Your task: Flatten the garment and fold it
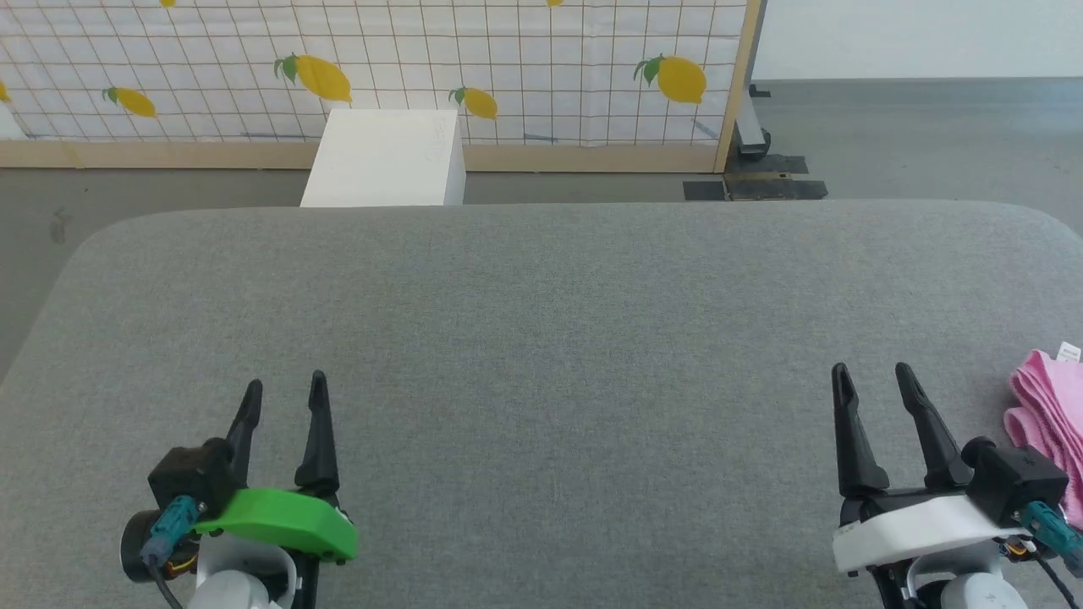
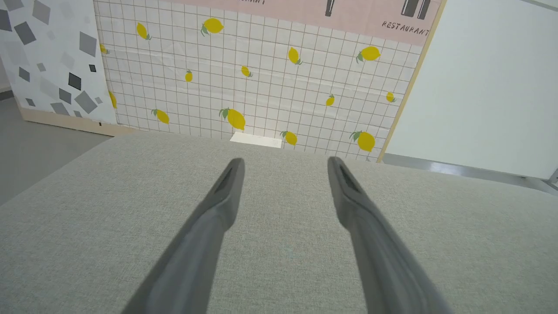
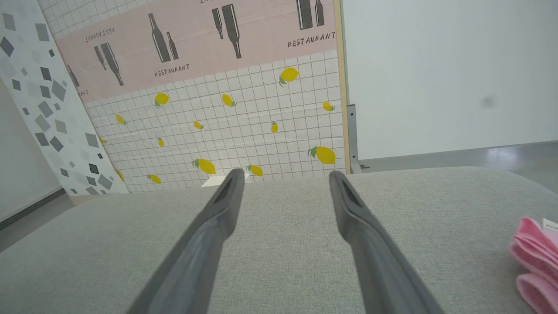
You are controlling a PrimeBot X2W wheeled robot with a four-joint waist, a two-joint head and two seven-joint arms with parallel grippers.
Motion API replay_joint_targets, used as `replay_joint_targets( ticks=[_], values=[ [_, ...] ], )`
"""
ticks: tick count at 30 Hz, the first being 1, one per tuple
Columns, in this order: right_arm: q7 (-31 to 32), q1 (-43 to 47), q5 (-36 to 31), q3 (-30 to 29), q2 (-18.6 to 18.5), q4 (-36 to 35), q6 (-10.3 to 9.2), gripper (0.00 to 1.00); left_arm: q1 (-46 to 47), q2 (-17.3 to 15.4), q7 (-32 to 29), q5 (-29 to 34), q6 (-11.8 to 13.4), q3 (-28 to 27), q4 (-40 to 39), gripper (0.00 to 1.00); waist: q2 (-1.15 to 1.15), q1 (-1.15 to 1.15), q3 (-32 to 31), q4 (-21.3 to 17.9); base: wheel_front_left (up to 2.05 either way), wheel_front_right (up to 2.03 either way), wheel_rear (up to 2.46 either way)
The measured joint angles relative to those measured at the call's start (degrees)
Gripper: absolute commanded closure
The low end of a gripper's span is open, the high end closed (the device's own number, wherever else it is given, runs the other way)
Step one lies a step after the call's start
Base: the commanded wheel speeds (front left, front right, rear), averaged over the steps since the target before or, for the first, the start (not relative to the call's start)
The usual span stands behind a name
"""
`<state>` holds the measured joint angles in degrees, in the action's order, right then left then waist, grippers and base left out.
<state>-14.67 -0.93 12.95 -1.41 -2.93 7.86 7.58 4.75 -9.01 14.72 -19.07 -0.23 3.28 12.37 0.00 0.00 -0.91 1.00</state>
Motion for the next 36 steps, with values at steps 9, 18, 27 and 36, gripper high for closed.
replay_joint_targets(
  ticks=[9,18,27,36],
  values=[
    [0.0,0.0,-0.9,-0.1,0.0,2.0,0.00,0.00,-0.1,1.3,0.0,1.7,-0.7,-0.4,1.1,0.00,0.00,0.00,0.3,-0.1,0.00,0.00,0.00],
    [0.0,0.0,-1.0,-0.2,0.0,3.9,0.00,1.00,-0.1,1.8,0.0,2.9,-0.8,-0.7,2.1,1.00,0.00,0.00,0.6,-0.1,0.00,0.00,0.00],
    [0.2,0.0,-1.0,-0.2,0.0,3.8,0.00,1.00,0.0,1.8,-0.3,2.9,-0.8,-0.7,1.9,1.00,0.00,0.00,0.6,-0.1,0.00,0.00,0.00],
    [1.3,0.0,-1.8,-0.2,0.0,3.1,0.00,1.00,0.0,2.0,-1.1,3.8,-0.8,-0.7,1.0,1.00,0.00,0.00,0.6,-0.2,0.00,0.00,0.00]
  ],
)
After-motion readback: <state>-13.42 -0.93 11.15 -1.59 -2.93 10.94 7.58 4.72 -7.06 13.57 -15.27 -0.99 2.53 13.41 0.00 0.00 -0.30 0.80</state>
